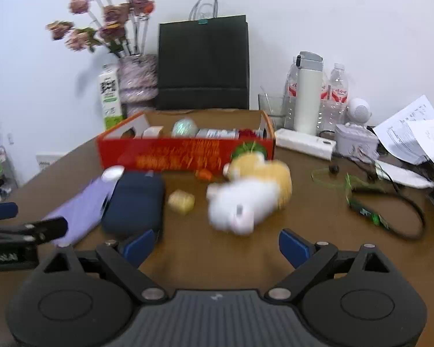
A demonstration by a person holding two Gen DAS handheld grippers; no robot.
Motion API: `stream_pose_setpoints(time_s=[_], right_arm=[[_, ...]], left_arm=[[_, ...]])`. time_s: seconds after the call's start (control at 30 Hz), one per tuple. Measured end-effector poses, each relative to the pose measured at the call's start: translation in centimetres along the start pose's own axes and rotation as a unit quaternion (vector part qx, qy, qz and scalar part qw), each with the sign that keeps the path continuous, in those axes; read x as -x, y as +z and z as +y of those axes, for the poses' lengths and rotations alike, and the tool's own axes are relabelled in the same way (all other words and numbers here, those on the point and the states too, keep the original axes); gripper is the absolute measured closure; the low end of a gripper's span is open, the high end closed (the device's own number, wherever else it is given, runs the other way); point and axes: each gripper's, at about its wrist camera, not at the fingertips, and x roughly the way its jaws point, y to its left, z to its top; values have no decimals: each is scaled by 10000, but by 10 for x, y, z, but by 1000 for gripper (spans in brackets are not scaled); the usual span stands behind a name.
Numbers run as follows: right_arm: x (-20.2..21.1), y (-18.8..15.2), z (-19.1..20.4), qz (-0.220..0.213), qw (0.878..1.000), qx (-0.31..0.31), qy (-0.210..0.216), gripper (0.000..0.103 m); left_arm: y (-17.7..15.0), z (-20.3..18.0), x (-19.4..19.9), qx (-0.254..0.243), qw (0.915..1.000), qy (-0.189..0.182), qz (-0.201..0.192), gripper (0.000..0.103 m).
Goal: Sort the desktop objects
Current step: 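Release the cap and tub in the box and withdraw both tools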
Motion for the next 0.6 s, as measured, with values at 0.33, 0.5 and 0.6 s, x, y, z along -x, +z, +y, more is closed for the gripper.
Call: stream_pose_setpoints(time_s=[0.33, 0.5, 0.6], right_arm=[[62, -51, 12, -250, 9996, 35, 81, 10], [68, -54, 17, -231, 9995, 198, -35, 10], [70, -50, 12, -175, 9998, 98, -5, 11]], left_arm=[[-45, -3, 52, 41, 9993, -97, -356, 0], [-50, -5, 58, 132, 9996, -175, -200, 0], [-49, -8, 56, 85, 9998, -187, -73, 0]])
